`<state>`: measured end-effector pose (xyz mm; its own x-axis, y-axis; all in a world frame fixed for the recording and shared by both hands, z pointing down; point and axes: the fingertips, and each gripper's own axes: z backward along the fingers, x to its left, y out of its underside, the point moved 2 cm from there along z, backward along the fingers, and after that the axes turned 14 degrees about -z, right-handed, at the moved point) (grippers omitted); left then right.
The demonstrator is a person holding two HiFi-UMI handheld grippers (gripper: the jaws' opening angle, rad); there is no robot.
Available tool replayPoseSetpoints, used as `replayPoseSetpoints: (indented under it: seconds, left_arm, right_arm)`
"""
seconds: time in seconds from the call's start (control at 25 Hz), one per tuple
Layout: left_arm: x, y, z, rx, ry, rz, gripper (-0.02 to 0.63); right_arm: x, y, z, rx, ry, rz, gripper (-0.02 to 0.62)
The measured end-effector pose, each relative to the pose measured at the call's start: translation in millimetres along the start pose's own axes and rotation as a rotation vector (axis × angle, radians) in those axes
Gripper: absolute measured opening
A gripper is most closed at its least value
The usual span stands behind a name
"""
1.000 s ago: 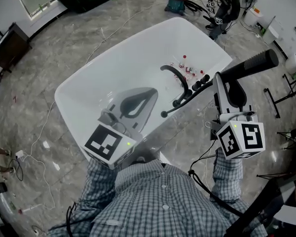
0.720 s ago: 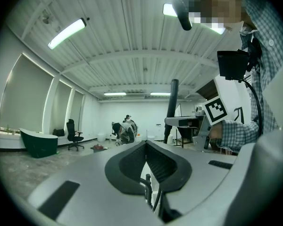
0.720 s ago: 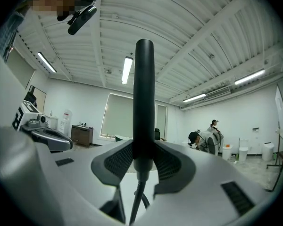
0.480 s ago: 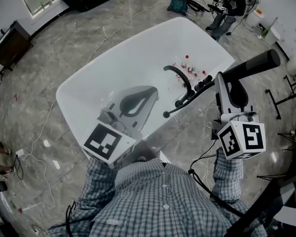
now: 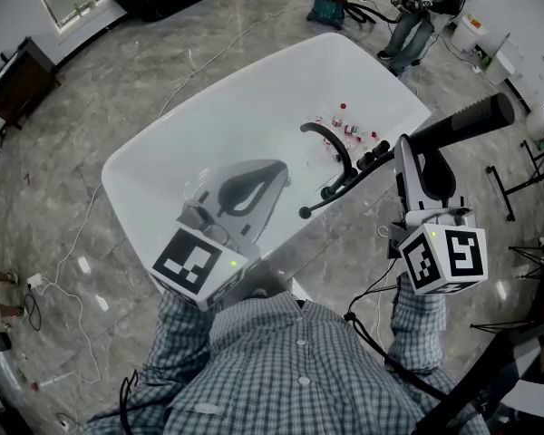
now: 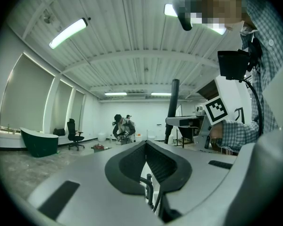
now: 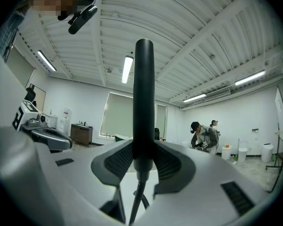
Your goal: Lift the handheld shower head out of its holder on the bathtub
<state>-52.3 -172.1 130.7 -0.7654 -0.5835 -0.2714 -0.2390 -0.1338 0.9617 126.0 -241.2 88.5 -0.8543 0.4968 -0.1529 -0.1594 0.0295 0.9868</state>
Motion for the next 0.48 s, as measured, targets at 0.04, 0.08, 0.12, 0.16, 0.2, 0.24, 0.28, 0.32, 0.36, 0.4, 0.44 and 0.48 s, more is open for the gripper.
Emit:
replayPoseSetpoints:
  seconds: [0.04, 0.08, 0.12, 0.16, 0.2, 0.24, 0.28, 0.32, 0.36, 0.4, 0.44, 0.48]
  left_arm:
    - [-0.3, 0.0, -0.2, 0.001, 0.000, -0.001, -0.002]
    - [-0.5, -0.1, -0.3, 0.001, 0.000, -0.003, -0.002]
    - [-0.7, -0.6, -0.4, 0.001, 0.001, -0.004, -0.002]
    - [-0.8, -1.1, -0.4, 0.001, 0.002, -0.004, -0.002]
    - [-0.7, -1.5, -0.3, 0.002, 0.002, -0.004, -0.002]
    - [-0.5, -1.7, -0.2, 0.002, 0.002, -0.004, -0.002]
    - [-0.2, -1.6, -0.2, 0.003, 0.001, -0.004, 0.000]
    - [0.1, -1.3, -0.5, 0.004, 0.000, -0.003, -0.002]
    - [0.1, -0.9, -0.9, 0.006, 0.000, -0.003, -0.002]
    - [0.0, -0.7, -1.5, 0.006, 0.001, -0.002, -0.002]
    - [-0.3, -0.6, -2.4, 0.006, 0.002, -0.002, -0.002]
    - [-0.7, -0.5, -3.4, 0.006, 0.004, -0.002, -0.002]
  right_arm:
    - [-0.6, 0.3, 0.2, 0.001, 0.001, 0.000, 0.130]
    - [-1.0, 0.4, 0.4, 0.001, 0.003, -0.002, 0.130]
    - [-1.3, 0.4, 0.7, 0.000, 0.004, -0.003, 0.130]
    - [-1.4, 0.5, 0.9, 0.000, 0.006, -0.005, 0.130]
    - [-1.4, 0.5, 1.1, 0.000, 0.008, -0.007, 0.130]
    - [-1.1, 0.6, 1.0, 0.000, 0.008, -0.008, 0.130]
    - [-0.8, 0.5, 0.7, 0.000, 0.006, -0.008, 0.130]
    - [-0.5, 0.5, 0.4, 0.000, 0.004, -0.008, 0.130]
    - [-0.6, 0.5, 0.1, 0.001, 0.002, -0.008, 0.130]
    - [-1.0, 0.7, 0.0, 0.002, 0.003, -0.009, 0.130]
    - [-1.7, 1.0, 0.0, 0.003, 0.005, -0.010, 0.130]
    - [-2.6, 1.3, 0.0, 0.004, 0.006, -0.010, 0.130]
